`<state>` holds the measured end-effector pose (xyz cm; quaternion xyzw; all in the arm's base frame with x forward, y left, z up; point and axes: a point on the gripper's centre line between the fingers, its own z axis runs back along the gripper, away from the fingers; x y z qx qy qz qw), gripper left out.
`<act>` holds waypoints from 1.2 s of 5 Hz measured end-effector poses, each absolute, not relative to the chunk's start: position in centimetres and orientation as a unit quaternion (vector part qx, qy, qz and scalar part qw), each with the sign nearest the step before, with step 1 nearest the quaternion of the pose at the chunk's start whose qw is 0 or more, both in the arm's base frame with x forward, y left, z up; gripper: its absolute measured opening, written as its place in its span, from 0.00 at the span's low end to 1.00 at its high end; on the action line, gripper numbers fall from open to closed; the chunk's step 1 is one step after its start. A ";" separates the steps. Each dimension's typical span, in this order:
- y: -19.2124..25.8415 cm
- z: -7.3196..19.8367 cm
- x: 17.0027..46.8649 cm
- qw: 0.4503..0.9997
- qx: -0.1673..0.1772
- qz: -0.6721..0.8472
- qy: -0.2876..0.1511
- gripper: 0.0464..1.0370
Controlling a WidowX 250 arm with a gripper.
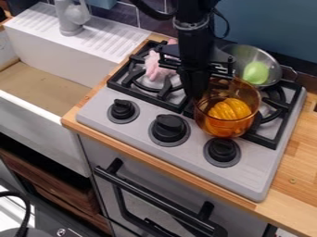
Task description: Move the orange pot to the bottom left of the cooker
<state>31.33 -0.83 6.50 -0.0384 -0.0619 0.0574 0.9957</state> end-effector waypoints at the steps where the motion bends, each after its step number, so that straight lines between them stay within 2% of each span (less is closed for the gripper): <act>1: -0.1 6.5 31.1 0.996 -0.047 0.055 -0.055 0.01; 2: 0.8 6.5 30.3 0.996 -0.059 0.052 -0.036 0.01; 3: 1.8 7.8 30.1 0.995 -0.073 0.058 -0.032 0.01; 4: 3.2 8.5 29.2 0.994 -0.079 0.057 -0.040 0.01; 6: 6.5 9.3 29.5 0.992 -0.082 0.084 -0.054 0.01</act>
